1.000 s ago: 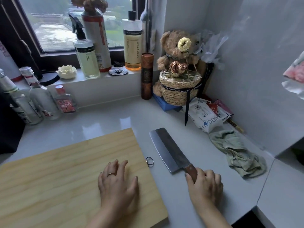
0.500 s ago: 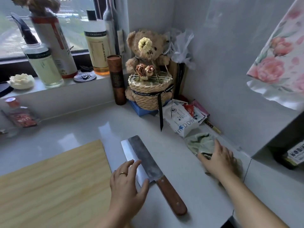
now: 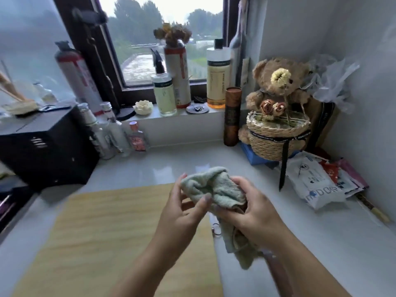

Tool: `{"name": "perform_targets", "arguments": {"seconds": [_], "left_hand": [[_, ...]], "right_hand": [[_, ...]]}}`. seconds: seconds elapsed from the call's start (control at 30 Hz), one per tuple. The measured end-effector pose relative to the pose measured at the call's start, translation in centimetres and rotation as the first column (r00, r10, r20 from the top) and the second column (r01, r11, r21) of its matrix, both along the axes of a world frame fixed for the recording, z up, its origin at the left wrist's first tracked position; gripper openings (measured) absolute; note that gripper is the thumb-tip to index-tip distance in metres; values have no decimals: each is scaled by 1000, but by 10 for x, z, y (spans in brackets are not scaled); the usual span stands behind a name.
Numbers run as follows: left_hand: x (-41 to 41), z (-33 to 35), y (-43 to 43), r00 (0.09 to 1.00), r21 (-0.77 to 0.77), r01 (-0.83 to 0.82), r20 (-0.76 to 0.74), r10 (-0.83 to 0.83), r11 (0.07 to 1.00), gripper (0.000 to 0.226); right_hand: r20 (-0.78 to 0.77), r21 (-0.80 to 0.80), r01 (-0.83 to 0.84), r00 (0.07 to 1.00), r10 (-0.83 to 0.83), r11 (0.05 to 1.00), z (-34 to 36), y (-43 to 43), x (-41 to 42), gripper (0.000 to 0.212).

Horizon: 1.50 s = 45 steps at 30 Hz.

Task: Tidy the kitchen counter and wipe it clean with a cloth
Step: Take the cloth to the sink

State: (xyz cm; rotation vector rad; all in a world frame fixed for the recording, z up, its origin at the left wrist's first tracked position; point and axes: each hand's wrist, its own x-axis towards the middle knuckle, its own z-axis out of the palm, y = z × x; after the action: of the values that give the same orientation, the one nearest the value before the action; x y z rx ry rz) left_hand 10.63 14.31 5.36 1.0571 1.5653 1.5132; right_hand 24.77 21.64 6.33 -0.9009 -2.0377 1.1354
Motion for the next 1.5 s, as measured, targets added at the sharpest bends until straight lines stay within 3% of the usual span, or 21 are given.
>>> {"name": "perform_targets", "arguments": {"seconds": [0.1, 0.2, 0.3, 0.4, 0.47, 0.57, 0.7, 0.8, 0.87, 1.0, 1.03, 1.07, 1.13, 1.23, 1.3, 1.43, 1.5], "left_hand": [[-51, 18, -61, 964, 38, -247, 113, 241, 968, 42], [-100, 21, -149, 860, 101, -507, -4, 510, 856, 11], [-137, 23, -254, 715, 163, -679, -69, 695, 715, 11], [-157, 26, -354, 577, 157, -802, -47, 815, 577, 11], [-168, 23, -419, 544, 99, -835, -4, 839, 542, 5], [-179, 20, -507, 555, -25, -828, 93, 826, 560, 36], [-186, 22, -587, 531, -42, -801, 411, 741, 598, 24], [-195, 19, -620, 531, 35, -797, 516, 672, 604, 24], [-202, 14, -631, 485, 56, -838, 534, 692, 543, 21], [-228, 4, -638, 394, 97, -904, 569, 722, 417, 27], [-236, 2, -638, 393, 106, -906, 571, 721, 410, 29], [-245, 0, -638, 394, 109, -907, 561, 728, 407, 29], [-266, -5, -640, 427, 99, -891, 510, 747, 443, 31], [-309, -10, -647, 529, 60, -836, 353, 771, 546, 51], [-345, -12, -642, 518, 43, -853, 196, 832, 521, 53], [-425, -5, -613, 381, 11, -925, 12, 925, 381, 75], [-456, -5, -597, 454, -65, -887, 63, 889, 458, 83]], "right_hand": [[-5, -12, -223, 975, 223, 975, 11, -49, -66, 48], [-83, -88, -408, 912, 402, 909, 15, -110, -124, 31], [-118, -113, -497, 867, 485, 861, 17, -184, -181, 8], [-161, -150, -595, 803, 574, 790, 20, -265, -230, 22], [-174, -169, -651, 759, 628, 740, 26, -318, -259, 20], [-166, -239, -700, 712, 682, 673, 33, -384, -297, 19], [-45, -332, -765, 597, 801, 551, 32, -455, -334, 17], [205, -73, -742, 642, 739, 666, 21, -494, -355, 28], [200, -16, -755, 640, 742, 655, 19, -515, -360, 33], [155, -204, -933, 267, 951, 295, 8, -557, -367, 61], [158, -218, -944, 217, 963, 248, 2, -565, -372, 67], [154, -227, -942, 216, 964, 247, -4, -570, -379, 71], [126, -247, -914, 298, 946, 320, -12, -573, -402, 68], [101, -203, -892, 391, 915, 403, -18, -566, -447, 47], [62, -230, -878, 417, 907, 419, -21, -559, -480, 33], [-145, -325, -809, 554, 820, 490, -17, -544, -552, 22], [-228, -305, -772, 627, 745, 557, -14, -537, -587, 24]]}}
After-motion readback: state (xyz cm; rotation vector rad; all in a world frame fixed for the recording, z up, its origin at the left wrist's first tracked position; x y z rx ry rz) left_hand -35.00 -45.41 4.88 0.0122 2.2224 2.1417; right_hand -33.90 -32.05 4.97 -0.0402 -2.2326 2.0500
